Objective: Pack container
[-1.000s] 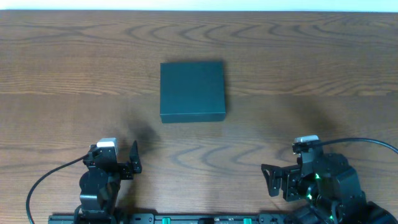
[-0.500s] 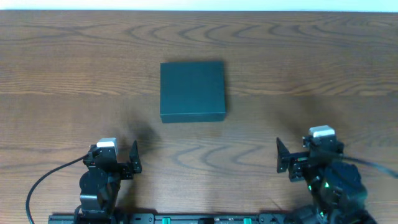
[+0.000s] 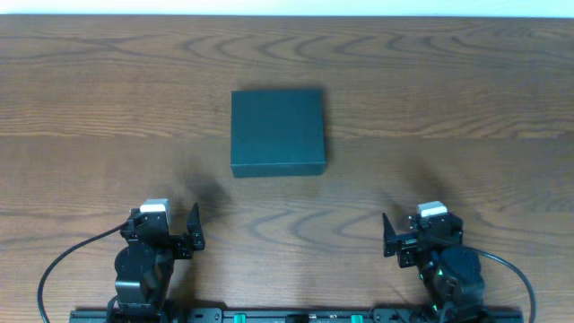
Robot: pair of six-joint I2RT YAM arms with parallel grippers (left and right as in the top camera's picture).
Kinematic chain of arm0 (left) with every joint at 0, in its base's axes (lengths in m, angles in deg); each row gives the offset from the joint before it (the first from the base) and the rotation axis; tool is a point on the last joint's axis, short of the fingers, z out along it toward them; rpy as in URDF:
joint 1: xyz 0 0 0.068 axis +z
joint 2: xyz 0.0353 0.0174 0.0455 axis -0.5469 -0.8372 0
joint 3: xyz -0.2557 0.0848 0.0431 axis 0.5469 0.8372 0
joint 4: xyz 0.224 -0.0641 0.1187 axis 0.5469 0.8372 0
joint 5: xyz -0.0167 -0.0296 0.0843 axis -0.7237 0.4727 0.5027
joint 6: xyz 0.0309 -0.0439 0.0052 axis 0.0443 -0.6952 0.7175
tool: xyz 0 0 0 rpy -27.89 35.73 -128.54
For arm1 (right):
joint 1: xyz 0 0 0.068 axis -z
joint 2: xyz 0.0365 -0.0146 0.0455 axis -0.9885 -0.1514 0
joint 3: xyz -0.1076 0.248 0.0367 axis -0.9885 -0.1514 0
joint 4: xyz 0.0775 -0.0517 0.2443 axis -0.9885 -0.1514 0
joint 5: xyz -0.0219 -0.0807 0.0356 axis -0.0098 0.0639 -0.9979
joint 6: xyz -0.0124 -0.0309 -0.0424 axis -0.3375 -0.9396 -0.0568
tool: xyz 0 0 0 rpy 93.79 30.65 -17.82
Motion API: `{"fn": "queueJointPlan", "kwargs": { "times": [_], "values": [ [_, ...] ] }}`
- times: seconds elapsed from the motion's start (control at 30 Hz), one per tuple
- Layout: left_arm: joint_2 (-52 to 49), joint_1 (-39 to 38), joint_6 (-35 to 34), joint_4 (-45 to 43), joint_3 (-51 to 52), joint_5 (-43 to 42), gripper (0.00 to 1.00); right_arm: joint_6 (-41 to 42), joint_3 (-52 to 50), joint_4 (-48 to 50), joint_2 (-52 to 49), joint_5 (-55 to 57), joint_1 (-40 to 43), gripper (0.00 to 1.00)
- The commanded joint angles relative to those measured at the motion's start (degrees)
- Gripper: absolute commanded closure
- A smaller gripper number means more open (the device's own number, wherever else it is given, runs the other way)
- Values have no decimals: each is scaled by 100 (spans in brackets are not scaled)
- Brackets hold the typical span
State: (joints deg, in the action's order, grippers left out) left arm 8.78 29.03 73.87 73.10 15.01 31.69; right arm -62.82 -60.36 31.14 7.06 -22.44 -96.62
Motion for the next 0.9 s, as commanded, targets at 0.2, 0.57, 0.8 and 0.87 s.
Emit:
{"fn": "queueJointPlan", "kwargs": {
  "times": [0.2,0.57,0.8,0.87],
  "values": [
    [42,35,63,-2,96,-17,5,-87,-66,33,61,-153,63,1],
    [42,35,63,-2,96,-17,5,-87,-66,33,61,-153,63,1],
    [42,35,63,-2,96,-17,5,-87,-66,33,61,-155,63,1],
    [42,35,63,-2,96,-17,5,-87,-66,33,61,-153,63,1]
  ]
}}
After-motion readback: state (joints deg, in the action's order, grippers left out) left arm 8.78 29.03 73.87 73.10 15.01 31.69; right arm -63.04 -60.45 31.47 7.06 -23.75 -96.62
